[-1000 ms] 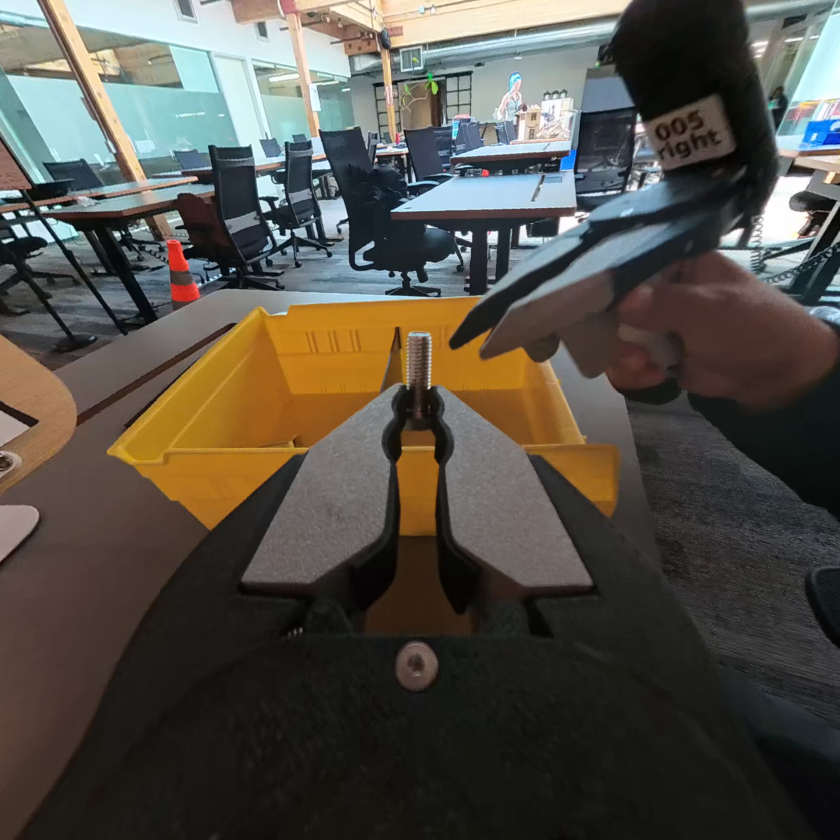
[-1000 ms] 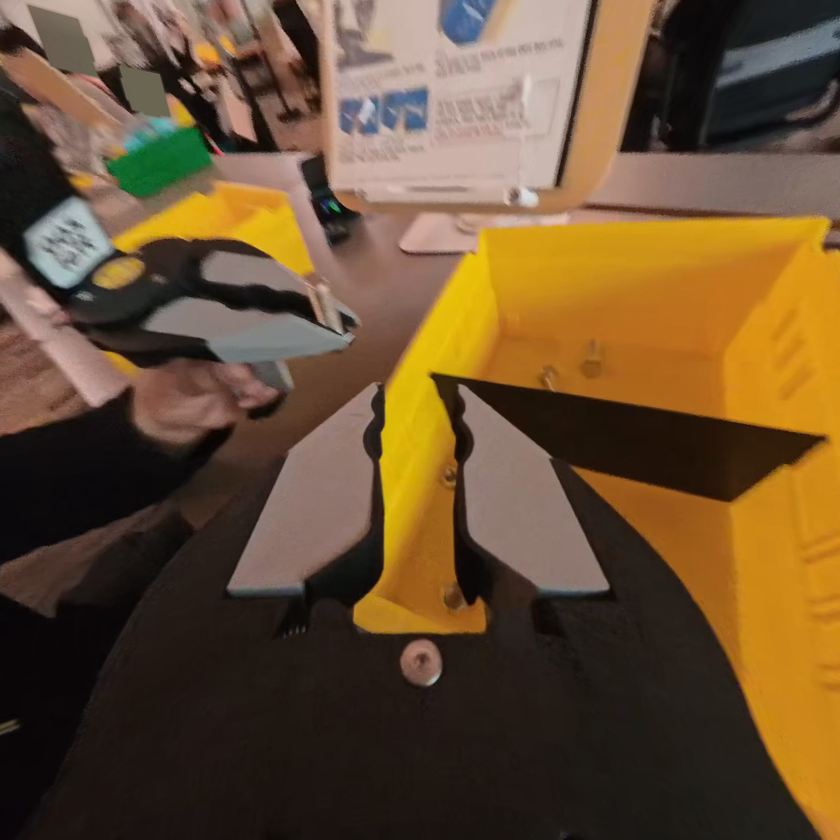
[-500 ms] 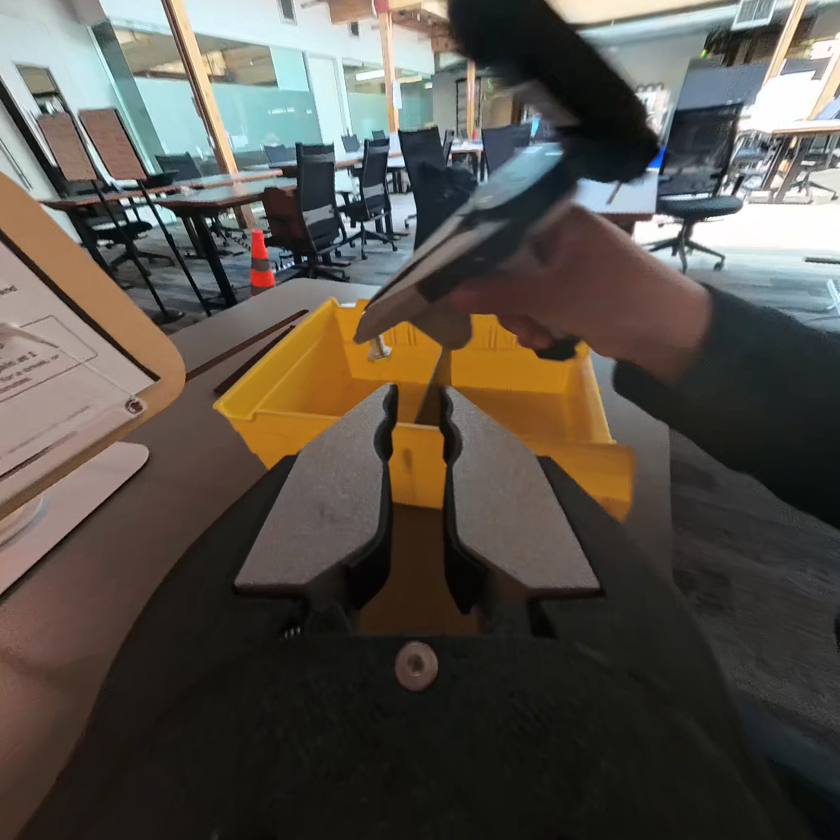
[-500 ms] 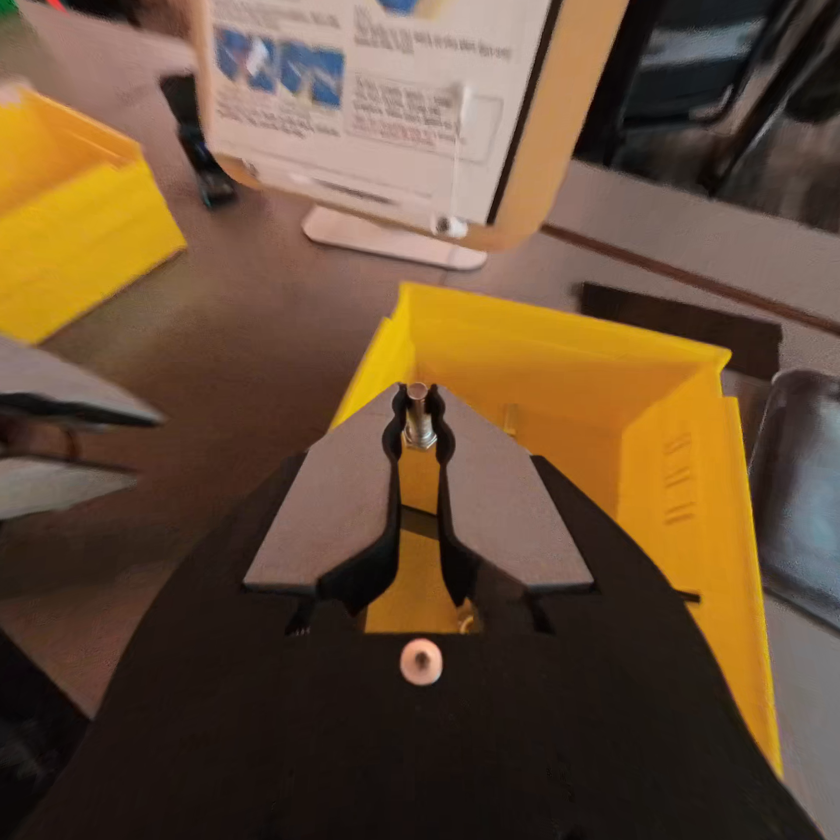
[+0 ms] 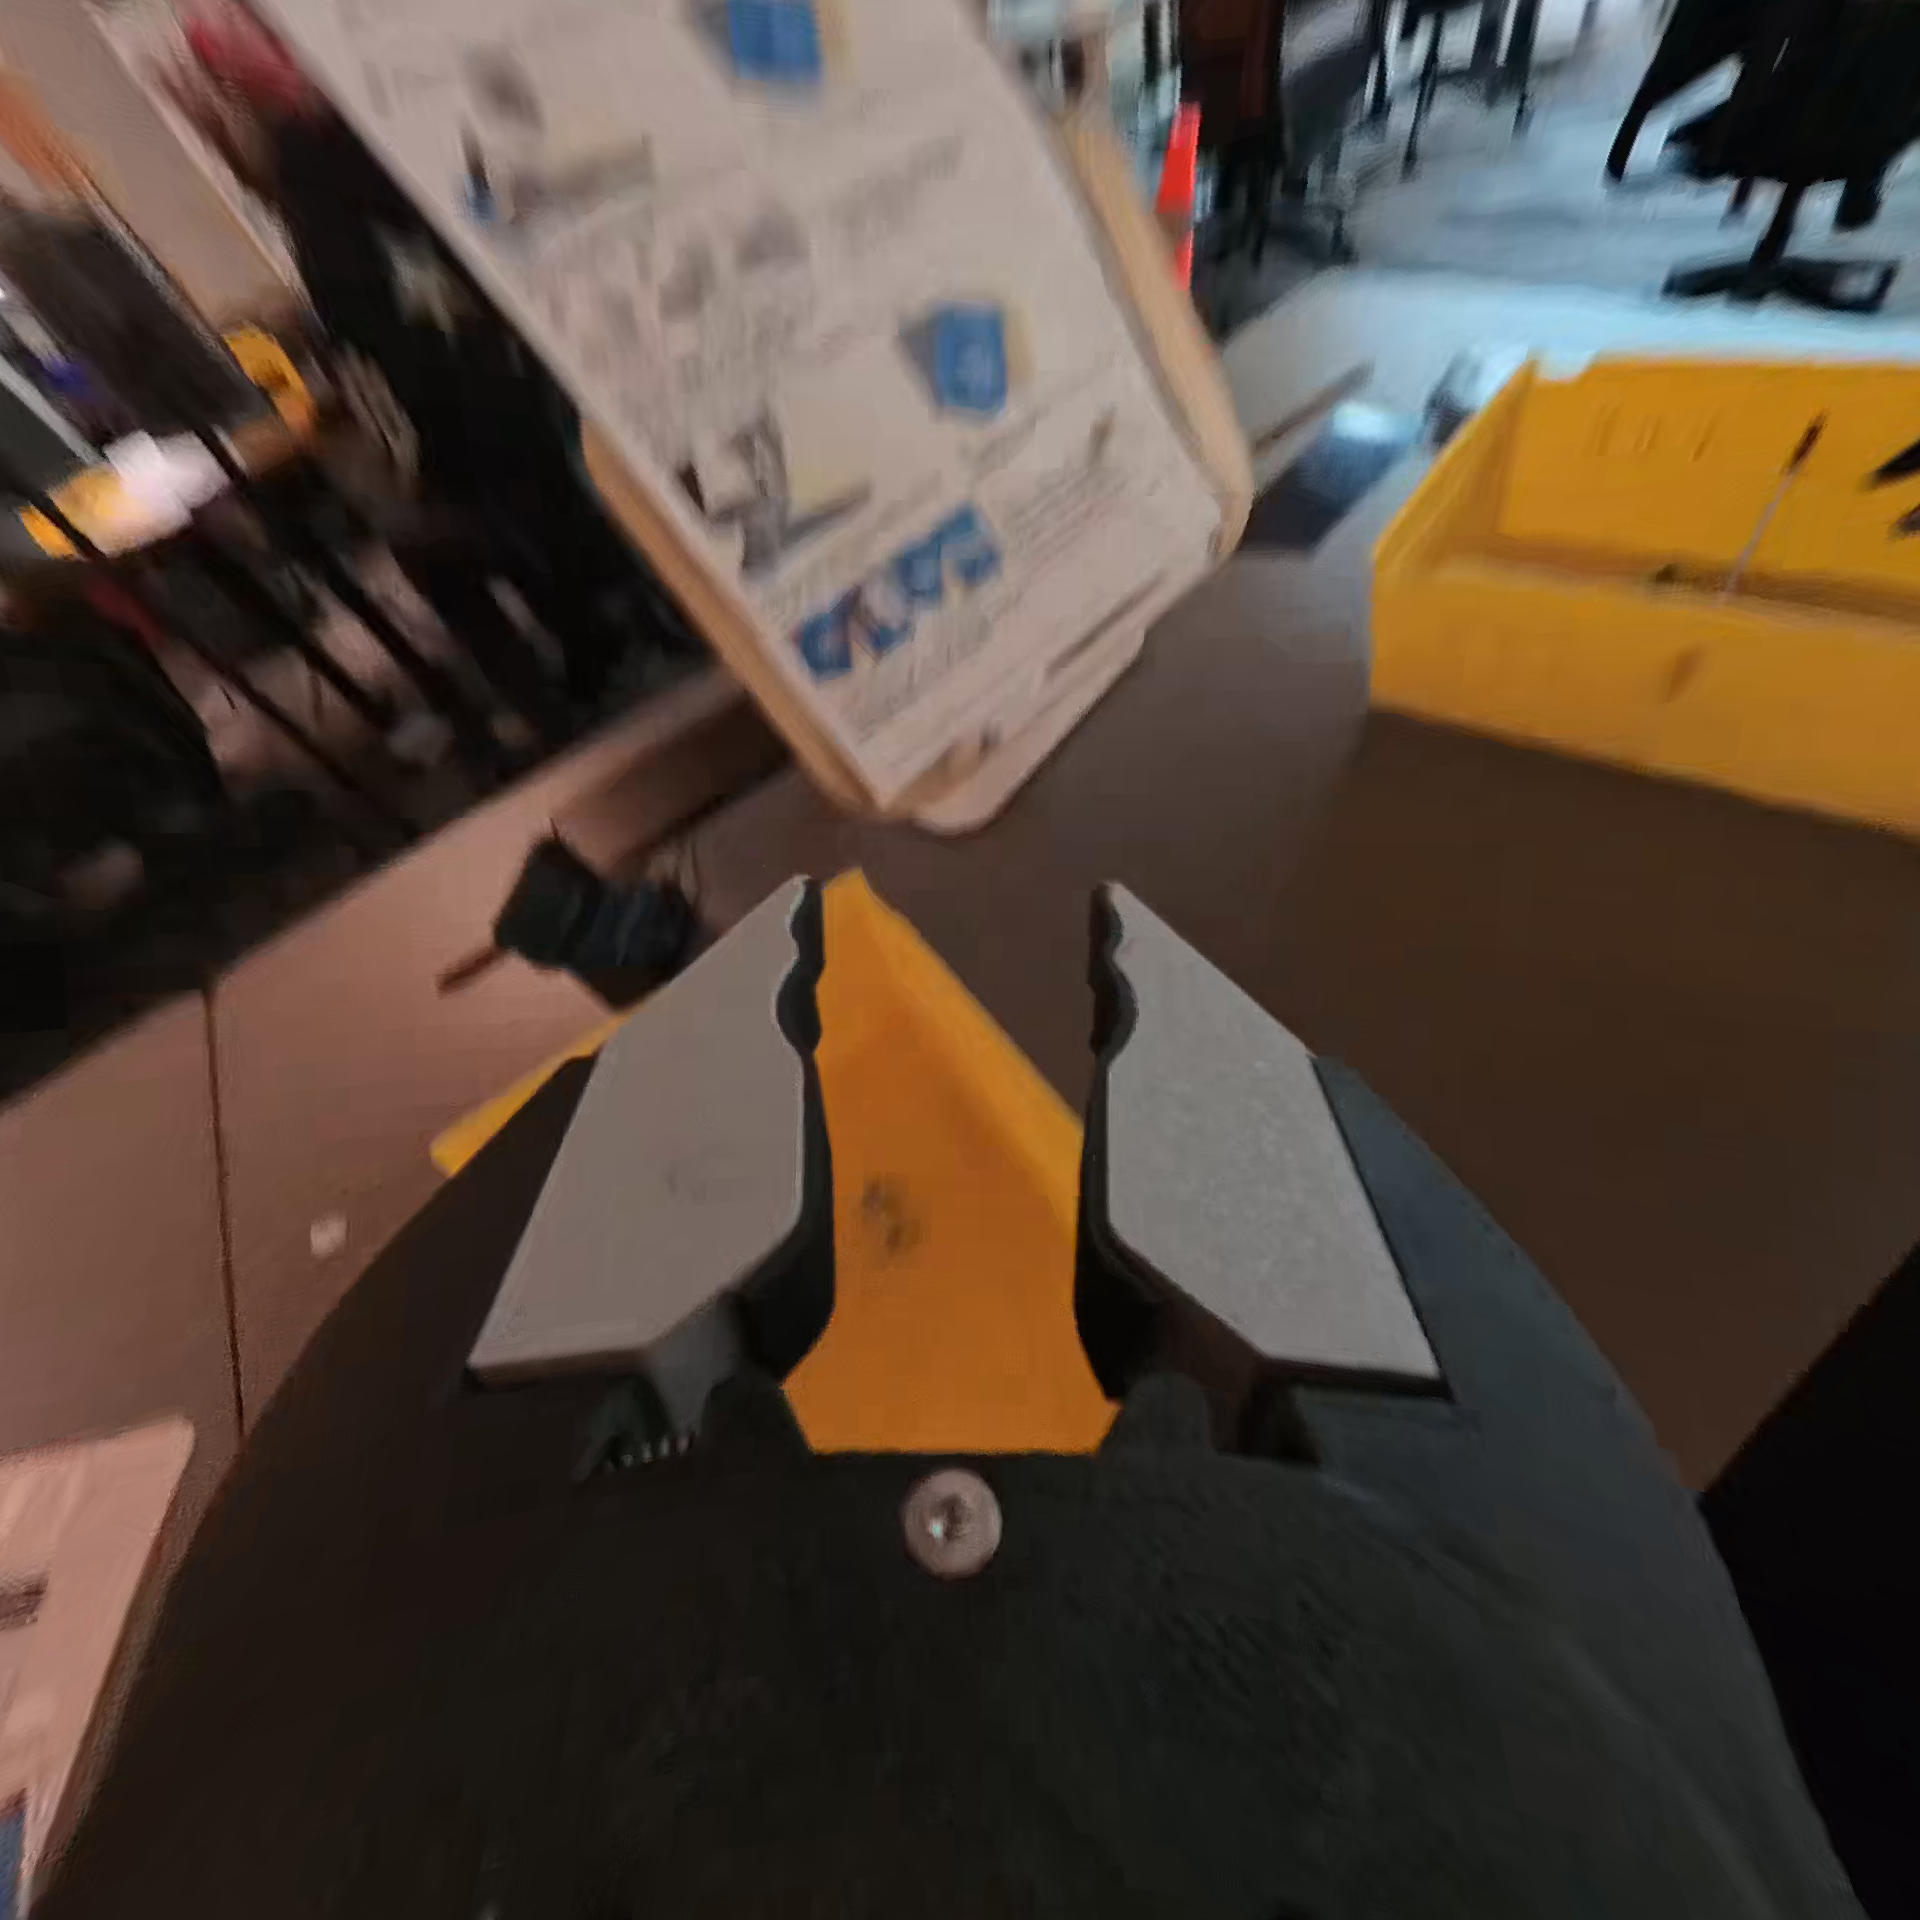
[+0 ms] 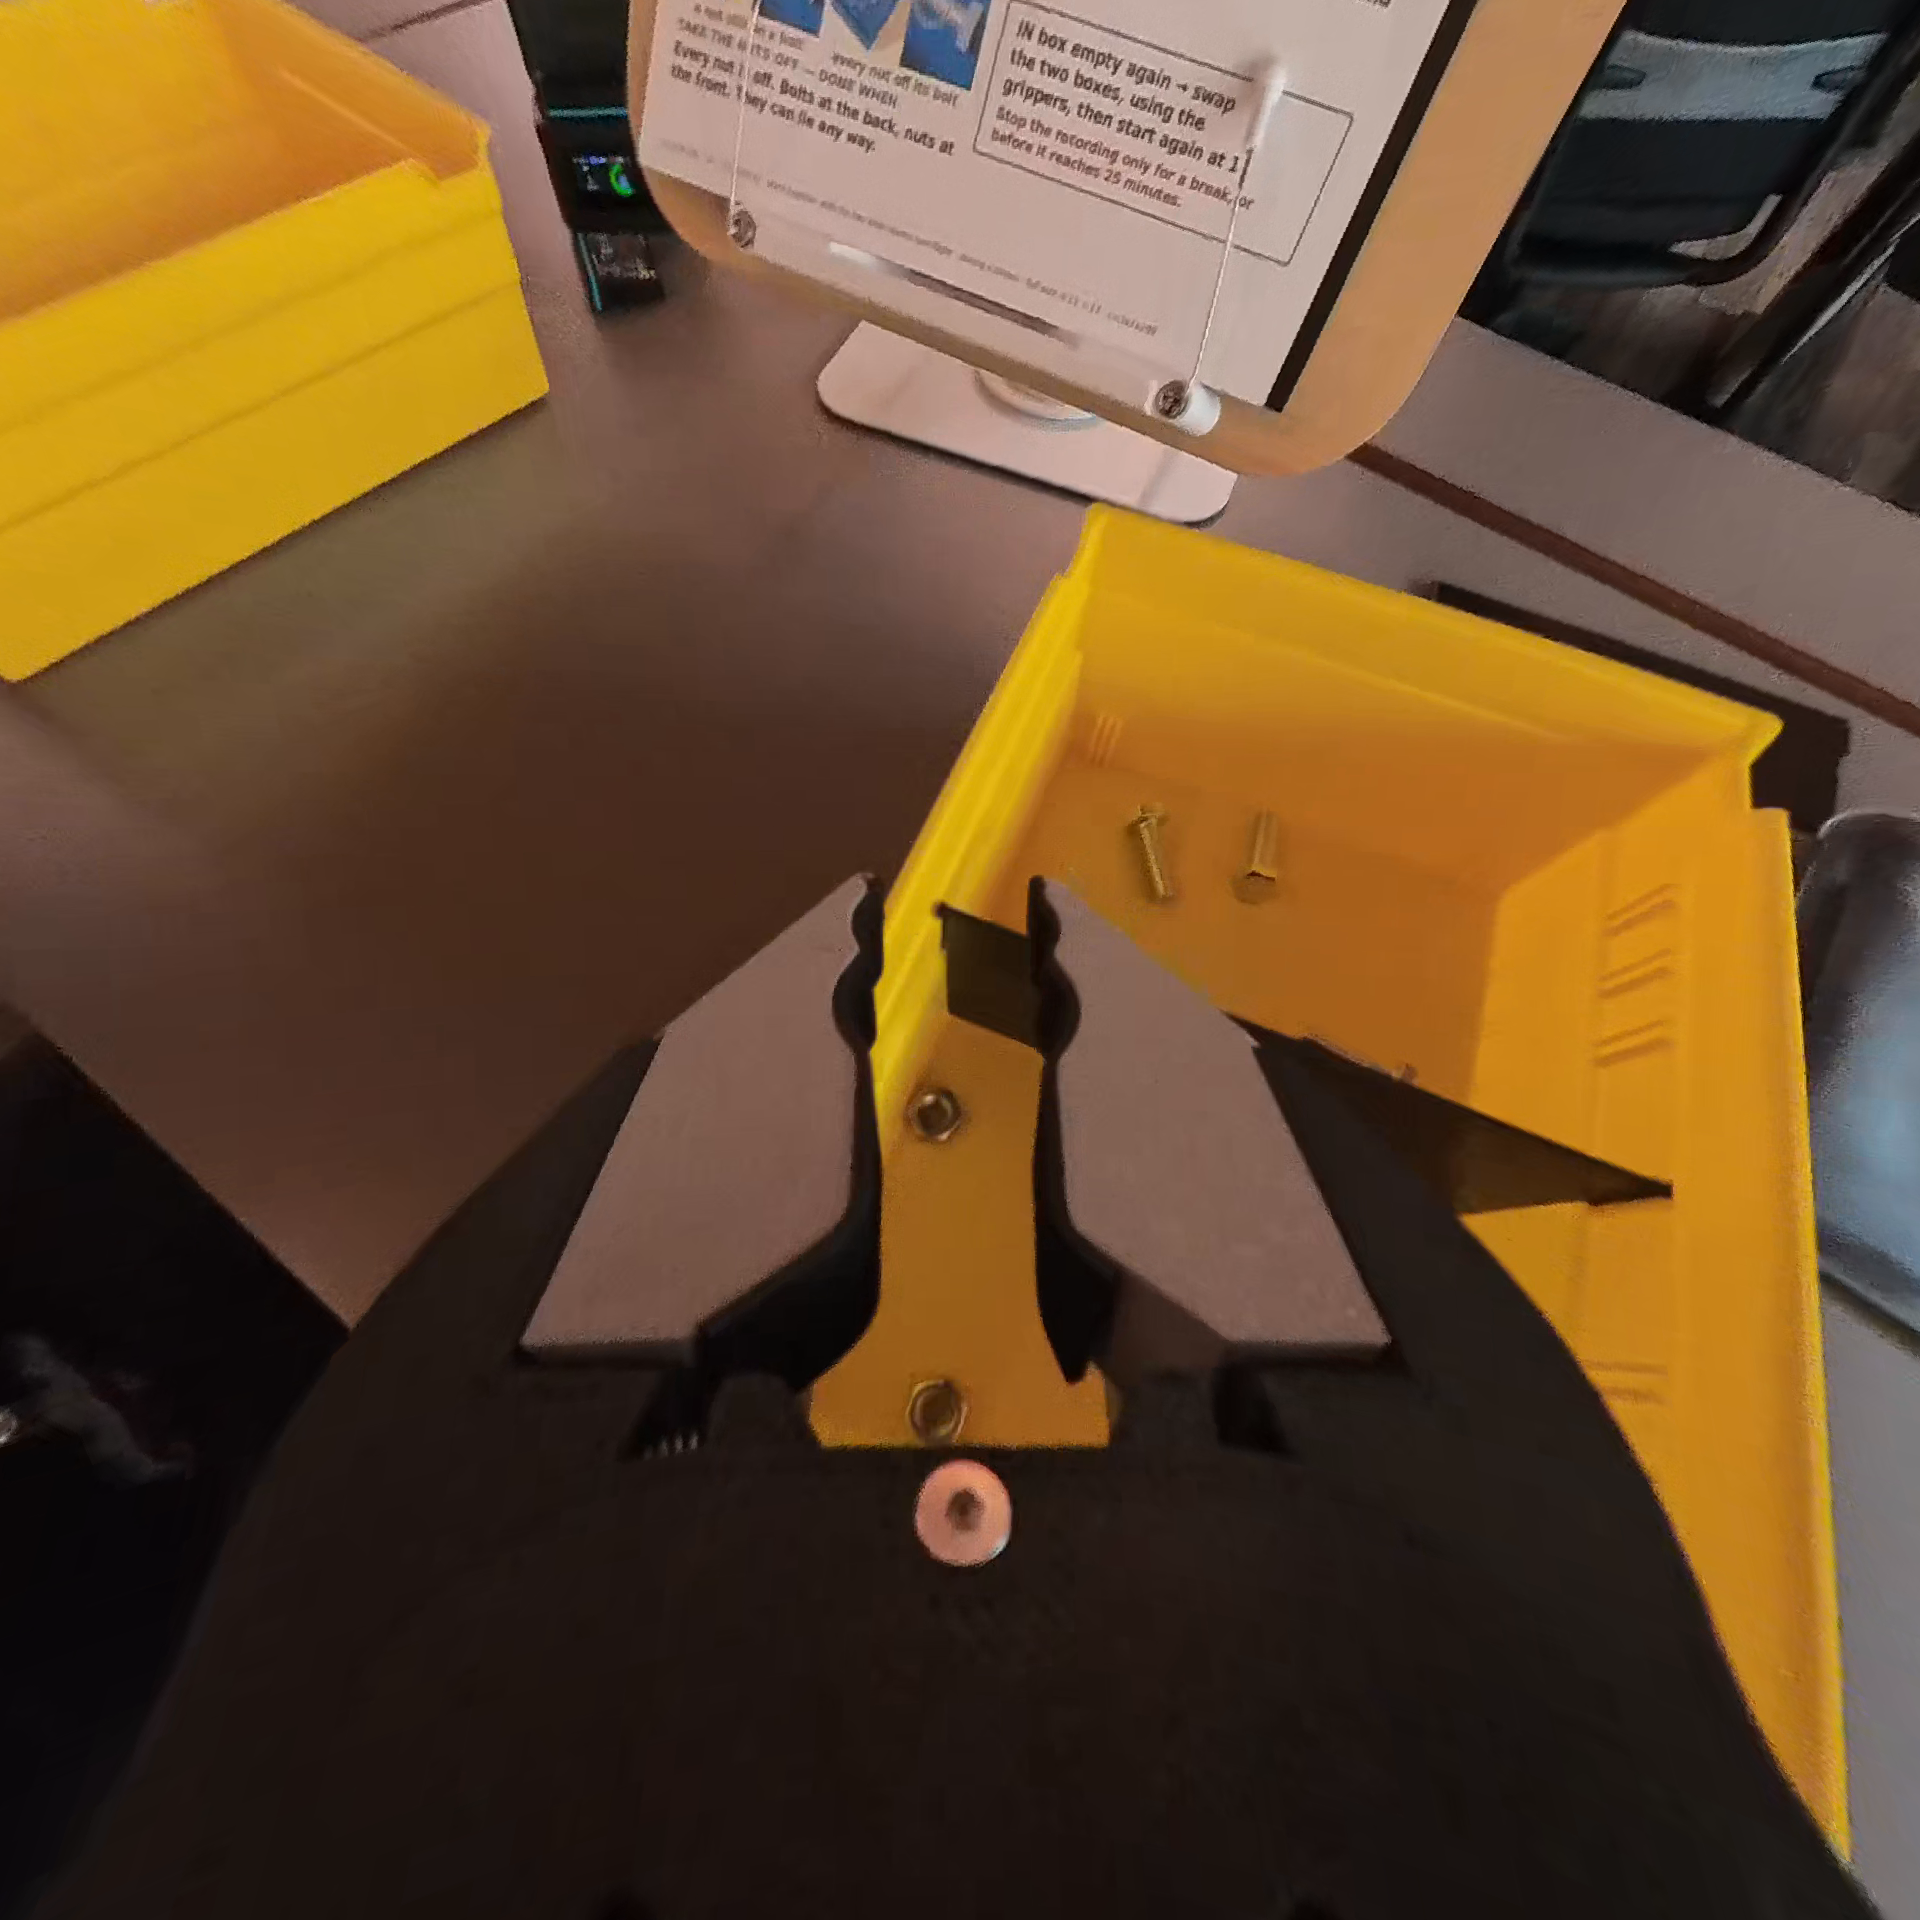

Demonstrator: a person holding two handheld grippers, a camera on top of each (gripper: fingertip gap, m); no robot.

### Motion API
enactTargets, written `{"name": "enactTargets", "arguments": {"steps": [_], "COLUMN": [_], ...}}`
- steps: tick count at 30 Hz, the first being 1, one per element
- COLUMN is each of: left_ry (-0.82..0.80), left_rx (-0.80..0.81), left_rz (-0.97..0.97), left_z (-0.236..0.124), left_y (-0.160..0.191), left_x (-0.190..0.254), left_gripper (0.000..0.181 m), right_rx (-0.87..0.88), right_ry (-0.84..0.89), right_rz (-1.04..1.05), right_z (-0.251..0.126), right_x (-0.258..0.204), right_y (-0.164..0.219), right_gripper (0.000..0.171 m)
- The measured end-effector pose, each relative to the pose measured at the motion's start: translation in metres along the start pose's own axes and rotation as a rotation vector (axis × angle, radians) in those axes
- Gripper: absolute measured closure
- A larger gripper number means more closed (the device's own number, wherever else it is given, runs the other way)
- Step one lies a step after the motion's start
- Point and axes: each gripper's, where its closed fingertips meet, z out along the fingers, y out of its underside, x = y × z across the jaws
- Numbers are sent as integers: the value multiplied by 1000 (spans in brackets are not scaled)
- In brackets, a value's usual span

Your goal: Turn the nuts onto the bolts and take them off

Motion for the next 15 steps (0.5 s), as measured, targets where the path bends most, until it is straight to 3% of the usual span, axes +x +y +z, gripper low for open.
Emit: {"name": "enactTargets", "arguments": {"steps": [4,9,15], "left_ry": [40,139,88], "left_rx": [-332,-660,-759], "left_rz": [-102,-271,-290], "left_z": [41,86,104], "left_y": [90,186,226], "left_x": [-40,-36,-38], "left_gripper": [125,124,128], "right_rx": [18,73,104], "right_ry": [5,-39,-62], "right_rz": [-8,-35,-105], "right_z": [-15,-26,-31], "right_x": [-17,-52,-86], "right_y": [6,-8,-16], "right_gripper": [147,146,145]}}
